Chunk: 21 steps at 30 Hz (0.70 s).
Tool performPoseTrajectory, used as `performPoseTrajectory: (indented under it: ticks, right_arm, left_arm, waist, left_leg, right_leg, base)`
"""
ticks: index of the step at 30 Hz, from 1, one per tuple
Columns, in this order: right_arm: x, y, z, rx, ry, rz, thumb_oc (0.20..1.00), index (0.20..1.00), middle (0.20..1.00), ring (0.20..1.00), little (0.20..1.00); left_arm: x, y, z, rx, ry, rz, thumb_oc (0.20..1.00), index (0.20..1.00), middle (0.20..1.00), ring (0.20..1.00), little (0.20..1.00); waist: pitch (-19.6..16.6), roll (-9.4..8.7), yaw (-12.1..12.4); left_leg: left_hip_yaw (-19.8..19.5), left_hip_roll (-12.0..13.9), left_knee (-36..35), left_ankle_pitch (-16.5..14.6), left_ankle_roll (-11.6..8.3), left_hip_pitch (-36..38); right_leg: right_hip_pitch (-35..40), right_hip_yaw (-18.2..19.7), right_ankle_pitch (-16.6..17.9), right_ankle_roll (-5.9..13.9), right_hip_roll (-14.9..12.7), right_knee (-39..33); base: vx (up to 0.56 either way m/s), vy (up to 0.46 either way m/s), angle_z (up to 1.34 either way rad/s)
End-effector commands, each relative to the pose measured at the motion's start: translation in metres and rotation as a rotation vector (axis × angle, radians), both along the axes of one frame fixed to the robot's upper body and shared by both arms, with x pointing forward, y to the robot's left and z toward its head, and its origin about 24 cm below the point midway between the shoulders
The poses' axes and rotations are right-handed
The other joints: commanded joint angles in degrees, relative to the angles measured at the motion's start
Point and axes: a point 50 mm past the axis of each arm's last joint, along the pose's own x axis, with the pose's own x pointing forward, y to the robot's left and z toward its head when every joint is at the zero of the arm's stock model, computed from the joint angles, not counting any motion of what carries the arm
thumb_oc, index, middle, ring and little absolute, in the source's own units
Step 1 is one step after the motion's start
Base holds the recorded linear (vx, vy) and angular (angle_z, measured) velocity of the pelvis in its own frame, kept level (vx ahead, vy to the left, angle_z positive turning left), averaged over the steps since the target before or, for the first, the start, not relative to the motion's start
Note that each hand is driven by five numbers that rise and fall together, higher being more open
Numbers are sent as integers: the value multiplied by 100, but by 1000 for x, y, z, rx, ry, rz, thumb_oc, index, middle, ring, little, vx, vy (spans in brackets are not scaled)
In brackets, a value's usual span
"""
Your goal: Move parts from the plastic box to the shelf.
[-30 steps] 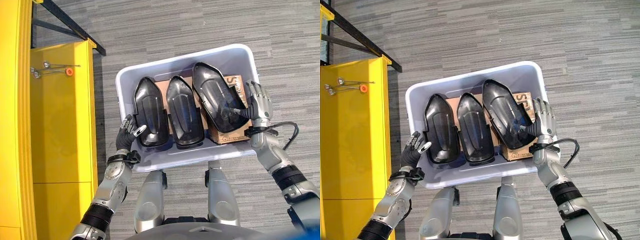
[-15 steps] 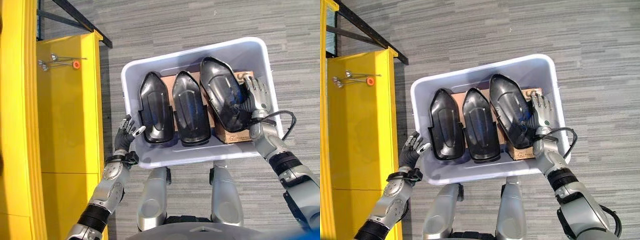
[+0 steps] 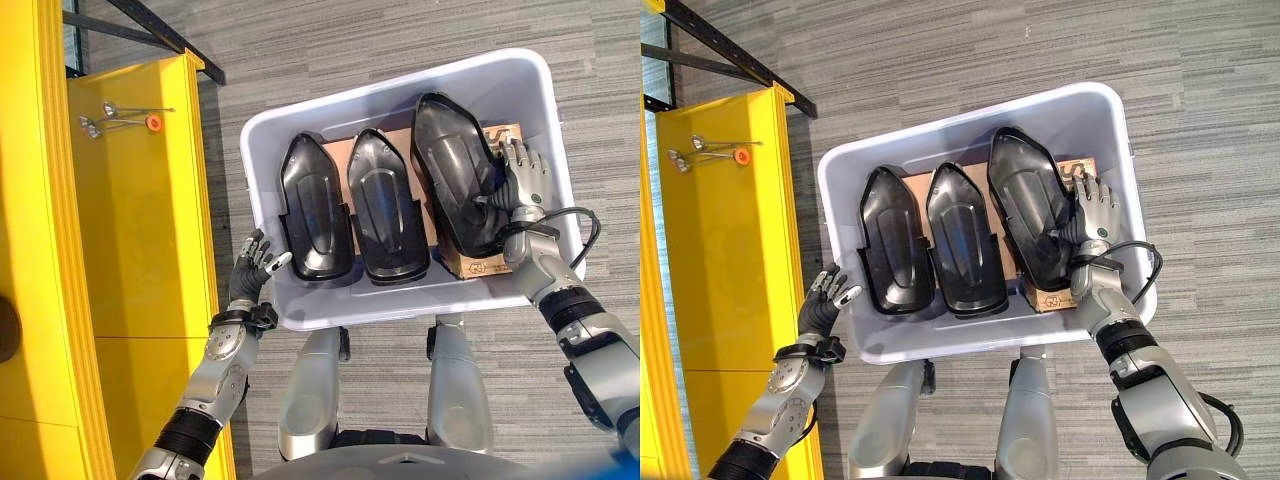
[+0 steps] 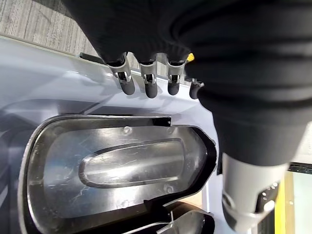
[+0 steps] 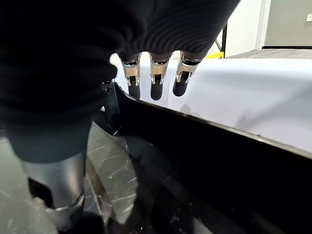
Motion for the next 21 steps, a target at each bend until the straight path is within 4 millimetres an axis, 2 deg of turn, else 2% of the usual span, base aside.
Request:
performPoseTrajectory:
  ticks: [1, 7, 17, 21]
  right_arm:
    - [-8, -27, -1, -49, 10, -85, 1000, 1000, 1000, 1000, 1000]
    - [-13, -25, 11, -10, -96, -67, 1000, 1000, 1000, 1000, 1000]
    - [-24, -24, 5, 97, -163, -75, 1000, 1000, 1000, 1000, 1000]
    - [-29, -21, 8, 125, -213, -58, 1000, 1000, 1000, 1000, 1000]
  left_arm:
    - [-3, 10, 13, 53, -75, -5, 1000, 1000, 1000, 1000, 1000]
    - [0, 9, 16, 51, -89, 3, 1000, 1000, 1000, 1000, 1000]
    - [-1, 10, 16, 51, -88, 23, 1000, 1000, 1000, 1000, 1000]
    - [-1, 10, 16, 51, -88, 29, 1000, 1000, 1000, 1000, 1000]
  waist:
    - [-45, -204, 21]
    - [-10, -223, -36]
    - [-19, -245, -106]
    - [-17, -272, -138]
  left_leg:
    - [-112, 188, 818, -634, -115, 31]
    - [-107, 199, 840, -656, -109, -14]
    - [-96, 197, 862, -675, -109, -41]
    - [-91, 200, 894, -684, -109, -72]
  right_leg:
    - [-283, -161, -191, 123, -461, 713]
    - [-345, -130, -208, 115, -439, 759]
    - [-378, -102, -215, 112, -420, 766]
    - [-385, -97, -222, 118, -425, 762]
  base:
    - [0, 0, 0]
    - [0, 0, 0]
    - [0, 0, 0]
    - [0, 0, 0]
